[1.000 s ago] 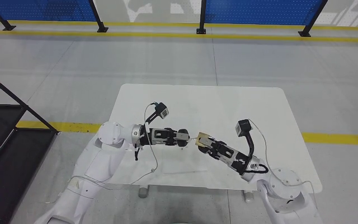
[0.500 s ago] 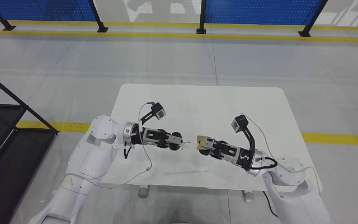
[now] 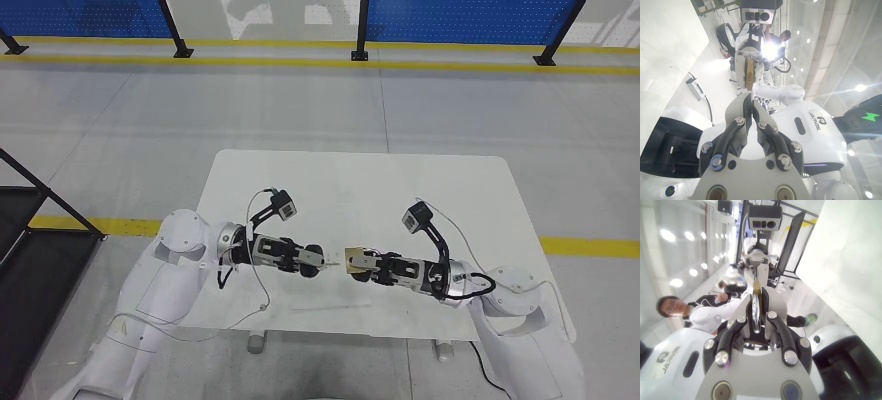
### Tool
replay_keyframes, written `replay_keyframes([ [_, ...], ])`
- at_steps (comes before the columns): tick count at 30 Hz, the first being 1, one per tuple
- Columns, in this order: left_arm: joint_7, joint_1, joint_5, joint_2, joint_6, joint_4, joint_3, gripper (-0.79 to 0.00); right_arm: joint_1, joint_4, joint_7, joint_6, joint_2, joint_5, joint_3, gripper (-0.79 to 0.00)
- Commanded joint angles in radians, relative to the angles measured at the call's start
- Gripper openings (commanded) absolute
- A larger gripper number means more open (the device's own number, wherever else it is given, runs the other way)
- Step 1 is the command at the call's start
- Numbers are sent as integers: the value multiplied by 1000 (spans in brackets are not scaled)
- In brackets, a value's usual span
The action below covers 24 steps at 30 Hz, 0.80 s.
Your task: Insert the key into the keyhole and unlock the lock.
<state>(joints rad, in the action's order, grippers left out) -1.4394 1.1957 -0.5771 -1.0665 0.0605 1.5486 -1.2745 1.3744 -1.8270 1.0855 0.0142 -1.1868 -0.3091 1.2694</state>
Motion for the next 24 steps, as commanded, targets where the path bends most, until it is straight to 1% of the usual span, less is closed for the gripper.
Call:
replay_keyframes([
  [1, 3, 0, -2, 1, 1, 0, 3, -785, -1, -1, 2, -2, 2, -1, -3, -785],
  [13, 16, -1, -10, 6, 4, -3, 12, -785, 0, -14, 17, -20, 14, -4, -12, -785],
  [24, 25, -4, -25, 9, 8, -5, 28, -785, -1, -20, -3, -21, 21, -3, -26, -785],
])
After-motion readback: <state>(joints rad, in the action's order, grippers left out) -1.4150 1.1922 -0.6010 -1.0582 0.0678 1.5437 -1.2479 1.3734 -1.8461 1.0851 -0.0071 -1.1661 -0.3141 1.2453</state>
